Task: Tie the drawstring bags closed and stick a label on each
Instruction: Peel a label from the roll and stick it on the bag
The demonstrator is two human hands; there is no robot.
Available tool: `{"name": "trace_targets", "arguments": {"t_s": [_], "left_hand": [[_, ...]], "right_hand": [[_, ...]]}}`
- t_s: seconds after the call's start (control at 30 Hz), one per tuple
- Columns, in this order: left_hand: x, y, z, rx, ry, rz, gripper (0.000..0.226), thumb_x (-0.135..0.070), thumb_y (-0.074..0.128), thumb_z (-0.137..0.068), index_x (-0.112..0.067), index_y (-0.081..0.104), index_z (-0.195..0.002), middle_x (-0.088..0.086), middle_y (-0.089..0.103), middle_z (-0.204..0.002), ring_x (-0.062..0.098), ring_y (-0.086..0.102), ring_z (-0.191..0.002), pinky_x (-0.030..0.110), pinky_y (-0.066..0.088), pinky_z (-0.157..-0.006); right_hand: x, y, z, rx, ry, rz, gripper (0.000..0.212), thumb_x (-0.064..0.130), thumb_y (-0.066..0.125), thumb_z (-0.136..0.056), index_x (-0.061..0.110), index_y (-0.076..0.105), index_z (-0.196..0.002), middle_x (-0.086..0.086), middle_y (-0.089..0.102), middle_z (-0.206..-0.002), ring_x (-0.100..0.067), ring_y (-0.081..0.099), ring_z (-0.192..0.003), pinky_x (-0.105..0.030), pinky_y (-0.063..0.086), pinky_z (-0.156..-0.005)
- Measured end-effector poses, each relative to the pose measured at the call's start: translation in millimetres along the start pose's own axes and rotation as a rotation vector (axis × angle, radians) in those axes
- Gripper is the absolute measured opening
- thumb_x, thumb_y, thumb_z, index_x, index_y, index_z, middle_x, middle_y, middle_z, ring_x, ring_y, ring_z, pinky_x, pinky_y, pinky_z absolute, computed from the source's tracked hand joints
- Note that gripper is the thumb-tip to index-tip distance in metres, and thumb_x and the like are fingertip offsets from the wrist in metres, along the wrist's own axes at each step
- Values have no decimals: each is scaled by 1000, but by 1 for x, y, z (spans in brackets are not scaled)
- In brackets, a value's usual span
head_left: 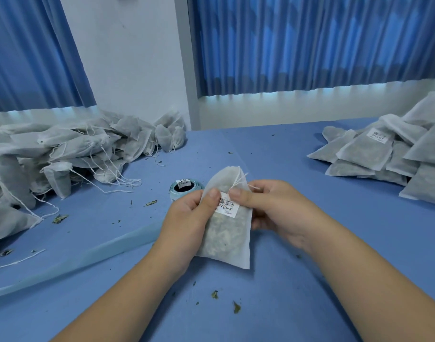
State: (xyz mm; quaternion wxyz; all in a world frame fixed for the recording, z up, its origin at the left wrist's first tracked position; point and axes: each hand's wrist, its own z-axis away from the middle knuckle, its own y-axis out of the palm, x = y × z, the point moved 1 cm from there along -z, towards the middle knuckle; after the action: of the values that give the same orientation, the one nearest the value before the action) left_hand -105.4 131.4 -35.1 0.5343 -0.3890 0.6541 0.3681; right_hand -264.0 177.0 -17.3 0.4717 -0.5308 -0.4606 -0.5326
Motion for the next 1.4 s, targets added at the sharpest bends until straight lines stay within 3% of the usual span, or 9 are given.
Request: {"name": "trace_targets", "arguments": {"t_s": [0.17, 0.33, 0.57, 0.8, 0.9, 0.97, 1.03, 1.2, 1.4], "left_hand": [[-6, 15, 0, 0, 1, -30, 26, -43, 69, -81, -17, 75, -84, 8, 76, -90, 22, 72, -81, 36, 58, -72], [-13, 35, -7, -60, 5, -68, 25, -35, 64, -93, -14, 74, -83, 9, 76, -82, 20, 72, -74, 32, 56, -64], [-17, 87, -11, 104, 22, -80, 31, -36, 67, -90, -8, 72, -77, 6, 71, -73, 14, 65, -64, 26, 52, -57], [-21, 167, -14, 213, 9, -55, 34, -38, 67, -90, -7, 71, -78, 17, 73, -85, 20, 66, -69, 38, 54, -67], [-26, 203, -17, 191, 28, -63, 33, -41, 67, -90, -14, 71, -72, 8, 73, -72, 16, 67, -64, 37, 54, -65], [-33, 225, -19, 193, 40, -67, 36, -44, 66, -89, -14, 71, -70, 5, 72, -69, 16, 66, -61, 34, 53, -61], [-38, 245, -20, 197, 32, -66, 39, -46, 65, -89, -11, 72, -73, 8, 73, -73, 20, 68, -65, 35, 54, -62], [-43, 287, -29, 176, -37, 14, 39, -47, 53, -96, -17, 74, -82, 1, 76, -80, 22, 72, -80, 38, 58, -74], [-44, 313, -30, 208, -163, 180, 23, -29, 46, -100, -14, 63, -94, 3, 69, -89, 13, 66, -63, 25, 50, -54]], "right_hand": [[4, -5, 5, -85, -95, -29, 35, 31, 73, -83, 0, 66, -98, -9, 73, -87, -21, 69, -76, -36, 57, -71], [2, -12, 22, 35, -135, -23, 31, 27, 74, -83, 13, 69, -110, -7, 74, -105, -23, 71, -97, -32, 58, -81], [1, -59, 56, -57, -31, -343, 45, 23, 68, -80, -4, 65, -115, -22, 68, -115, -36, 64, -110, -46, 51, -98], [7, -120, 98, -190, -47, -357, 38, 27, 71, -82, 6, 70, -113, -18, 67, -119, -36, 61, -117, -53, 43, -105], [16, -139, 118, -235, -61, -179, 34, 36, 73, -81, 16, 73, -107, -8, 72, -109, -22, 69, -101, -40, 56, -86], [21, -149, 129, -293, -61, -121, 25, 38, 71, -83, 21, 74, -101, -4, 74, -96, -14, 69, -81, -26, 53, -61], [24, -161, 138, -357, -69, -146, 22, 35, 68, -86, 18, 73, -100, -10, 74, -90, -18, 68, -69, -24, 48, -50], [34, -186, 157, -368, -62, -179, 15, 17, 65, -89, 16, 70, -103, -12, 72, -86, -19, 63, -56, -21, 46, -43], [71, -244, 149, -696, -79, -420, 7, 4, 68, -85, 5, 64, -90, -10, 63, -73, -14, 52, -50, -18, 44, -39]]}}
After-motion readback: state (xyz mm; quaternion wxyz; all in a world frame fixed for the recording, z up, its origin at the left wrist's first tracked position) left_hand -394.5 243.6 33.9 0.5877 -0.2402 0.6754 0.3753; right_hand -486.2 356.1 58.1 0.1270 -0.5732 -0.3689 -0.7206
